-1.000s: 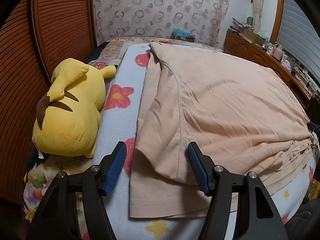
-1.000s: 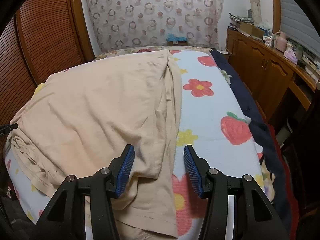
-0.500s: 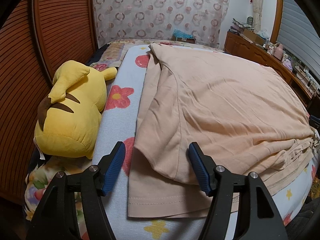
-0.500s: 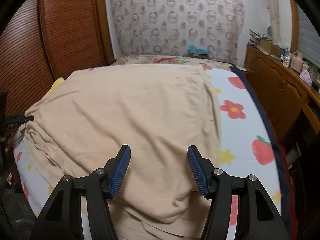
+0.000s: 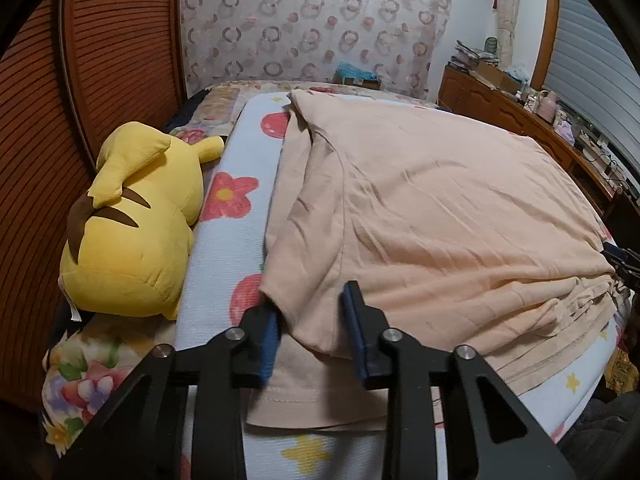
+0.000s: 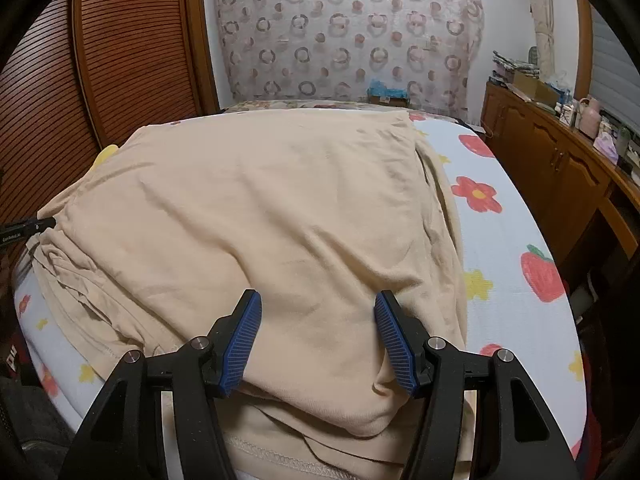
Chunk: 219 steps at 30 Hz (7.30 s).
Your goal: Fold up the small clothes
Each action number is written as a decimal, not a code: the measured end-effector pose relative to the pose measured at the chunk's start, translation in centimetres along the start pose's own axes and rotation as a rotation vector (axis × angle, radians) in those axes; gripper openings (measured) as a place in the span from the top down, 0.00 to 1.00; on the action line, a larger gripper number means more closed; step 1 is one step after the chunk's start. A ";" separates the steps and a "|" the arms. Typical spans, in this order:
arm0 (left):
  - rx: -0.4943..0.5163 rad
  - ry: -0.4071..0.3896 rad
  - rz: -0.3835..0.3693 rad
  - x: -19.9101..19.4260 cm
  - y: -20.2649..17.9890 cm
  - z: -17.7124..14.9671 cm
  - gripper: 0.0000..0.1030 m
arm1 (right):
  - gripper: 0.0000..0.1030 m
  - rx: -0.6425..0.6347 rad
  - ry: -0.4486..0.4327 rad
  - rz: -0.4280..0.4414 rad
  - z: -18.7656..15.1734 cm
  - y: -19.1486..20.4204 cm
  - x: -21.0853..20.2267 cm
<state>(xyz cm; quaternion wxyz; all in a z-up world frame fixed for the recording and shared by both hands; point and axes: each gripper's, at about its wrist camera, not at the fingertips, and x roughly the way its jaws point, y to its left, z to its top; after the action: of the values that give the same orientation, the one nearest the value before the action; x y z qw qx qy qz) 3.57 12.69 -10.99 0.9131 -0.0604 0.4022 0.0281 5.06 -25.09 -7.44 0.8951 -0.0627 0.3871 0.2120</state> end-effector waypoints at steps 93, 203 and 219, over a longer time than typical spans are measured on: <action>0.240 -0.163 -0.316 -2.7 -16.6 5.6 0.27 | 0.91 -0.095 -0.080 0.096 4.4 -1.5 -2.6; 0.256 -0.102 -0.282 -0.9 -17.0 3.8 0.27 | 0.61 -0.108 0.056 -0.086 13.7 -4.9 8.5; 0.326 -0.014 -0.315 0.5 -20.6 2.4 0.27 | 0.61 -0.155 0.136 0.056 4.9 -2.6 6.5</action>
<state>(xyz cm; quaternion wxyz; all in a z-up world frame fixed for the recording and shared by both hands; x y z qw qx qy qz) 7.69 -7.45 -7.97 0.9068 0.0261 0.3805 -0.1798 13.36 -23.90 -8.86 0.8529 -0.1352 0.4311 0.2614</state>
